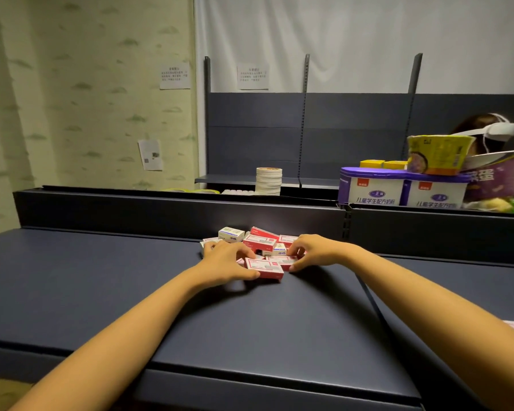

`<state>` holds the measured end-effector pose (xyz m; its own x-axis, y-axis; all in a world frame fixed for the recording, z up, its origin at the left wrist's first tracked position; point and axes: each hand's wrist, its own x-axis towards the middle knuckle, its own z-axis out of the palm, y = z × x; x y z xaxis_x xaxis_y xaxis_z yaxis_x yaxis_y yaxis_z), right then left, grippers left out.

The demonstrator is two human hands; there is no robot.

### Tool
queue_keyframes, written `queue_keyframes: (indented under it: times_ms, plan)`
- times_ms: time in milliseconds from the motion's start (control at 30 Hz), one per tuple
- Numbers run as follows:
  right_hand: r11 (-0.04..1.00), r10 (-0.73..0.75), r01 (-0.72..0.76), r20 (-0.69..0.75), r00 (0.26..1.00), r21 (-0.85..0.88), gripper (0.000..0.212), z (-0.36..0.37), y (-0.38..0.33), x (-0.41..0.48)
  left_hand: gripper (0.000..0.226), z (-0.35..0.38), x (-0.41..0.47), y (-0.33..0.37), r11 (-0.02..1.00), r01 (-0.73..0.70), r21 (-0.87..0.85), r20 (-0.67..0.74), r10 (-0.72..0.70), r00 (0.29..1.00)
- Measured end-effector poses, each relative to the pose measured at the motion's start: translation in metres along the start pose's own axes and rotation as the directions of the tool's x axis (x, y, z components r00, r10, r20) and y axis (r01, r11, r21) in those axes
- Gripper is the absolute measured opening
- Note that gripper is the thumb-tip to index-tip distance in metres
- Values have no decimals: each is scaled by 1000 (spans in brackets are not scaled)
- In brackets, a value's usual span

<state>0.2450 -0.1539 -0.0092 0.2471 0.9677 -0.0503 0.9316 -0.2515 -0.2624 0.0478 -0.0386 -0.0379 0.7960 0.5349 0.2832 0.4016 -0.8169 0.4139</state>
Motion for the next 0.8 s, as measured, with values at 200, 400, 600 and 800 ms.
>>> queue_keyframes:
  times_ms: [200, 400, 600, 800]
  plan:
    - [1000, -16, 16, -21, 1000, -27, 36, -19, 5, -21, 37, -5, 0, 5, 956, -8, -292, 9, 11, 1000]
    - [998, 53, -51, -40, 998, 33, 32, -72, 40, -105, 31, -4, -10, 53, 935, -92, -342, 15, 103, 995]
    - [982, 118, -96, -136, 984, 163, 27, -96, 83, -205, 30, 11, -24, 134, 907, -161, -388, 53, 196, 979]
    - [975, 159, -136, -119, 980, 177, 33, -84, 125, -284, 26, 40, -45, 221, 865, -193, -463, 70, 253, 965]
